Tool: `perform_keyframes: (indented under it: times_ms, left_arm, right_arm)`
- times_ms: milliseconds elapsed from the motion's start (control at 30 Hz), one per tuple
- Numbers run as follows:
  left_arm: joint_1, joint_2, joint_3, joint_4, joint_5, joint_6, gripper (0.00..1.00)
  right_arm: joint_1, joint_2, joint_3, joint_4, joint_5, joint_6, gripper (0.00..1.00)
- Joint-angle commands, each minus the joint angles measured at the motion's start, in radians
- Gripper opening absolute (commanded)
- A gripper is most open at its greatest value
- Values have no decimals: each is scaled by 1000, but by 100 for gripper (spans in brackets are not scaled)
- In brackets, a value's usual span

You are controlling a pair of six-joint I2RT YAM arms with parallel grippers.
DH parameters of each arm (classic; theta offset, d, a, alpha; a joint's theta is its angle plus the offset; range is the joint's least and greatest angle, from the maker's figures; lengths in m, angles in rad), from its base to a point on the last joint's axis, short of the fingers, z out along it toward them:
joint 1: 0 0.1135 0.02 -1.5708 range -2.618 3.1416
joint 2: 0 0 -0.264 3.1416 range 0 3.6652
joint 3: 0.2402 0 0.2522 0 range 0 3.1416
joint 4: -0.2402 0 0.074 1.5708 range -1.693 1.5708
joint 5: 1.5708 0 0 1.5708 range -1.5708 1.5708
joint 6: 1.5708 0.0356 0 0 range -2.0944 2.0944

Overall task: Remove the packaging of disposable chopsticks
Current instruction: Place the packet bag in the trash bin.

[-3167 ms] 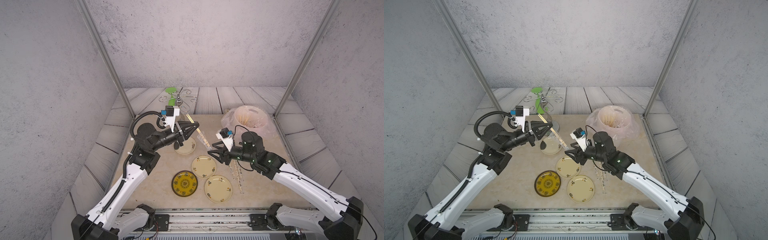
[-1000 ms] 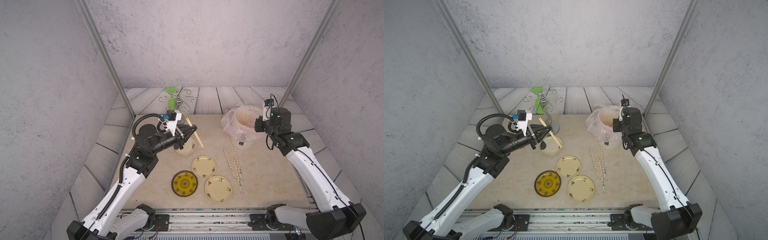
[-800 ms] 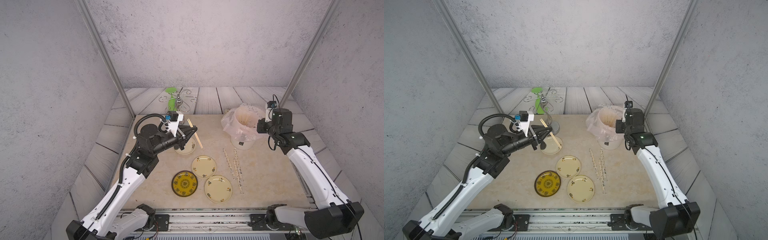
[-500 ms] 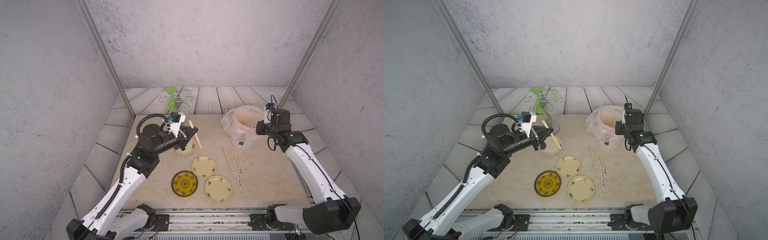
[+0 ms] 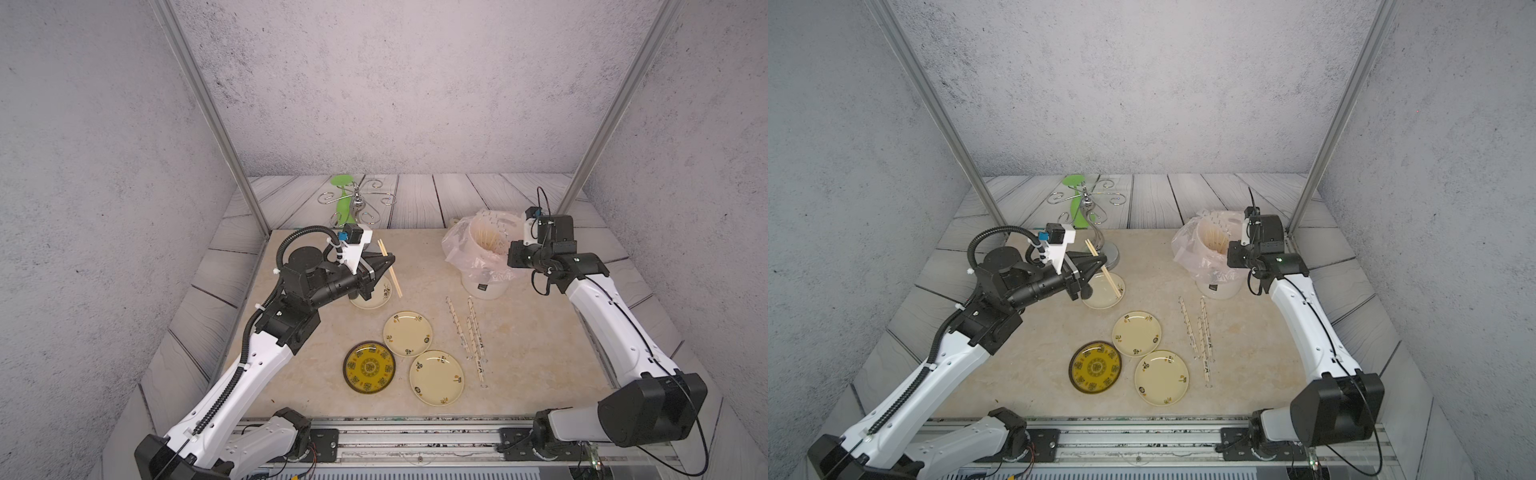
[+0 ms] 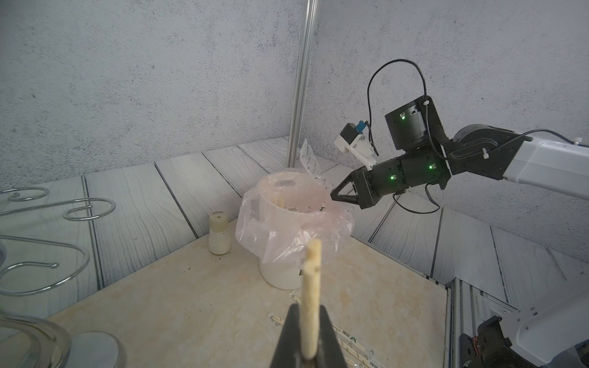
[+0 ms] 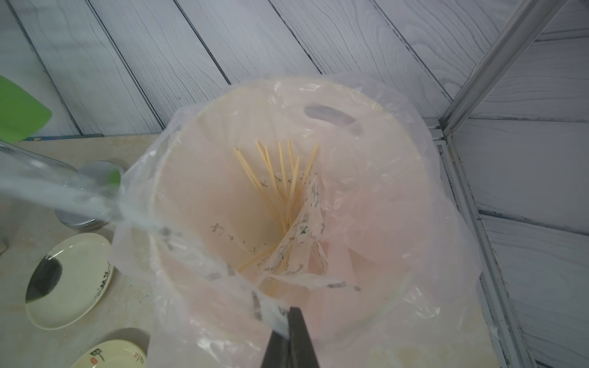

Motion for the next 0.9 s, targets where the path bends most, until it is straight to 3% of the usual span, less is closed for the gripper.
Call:
perform_keyframes:
  times_ms: [0,133,600,733,867]
  left_arm:
    - [-4,-9,25,1,-3,35,0]
    - [-4,-25,28,-6,1,49,0]
    - [-4,-42,27,-17,-16,80,0]
    - [-4,-41,7,18,-14,69,0]
    - [-4,-32,13,24,13,52,0]
  right_arm:
    - [-4,-3,64,5,-48,20,5]
    - [-4,-22,59,78,-68,12,5]
    - [-24,215,136,171,-80,49,10]
    - [-30,219,114,195,-86,43,6]
    - [-34,200,89,214,-88,40,15]
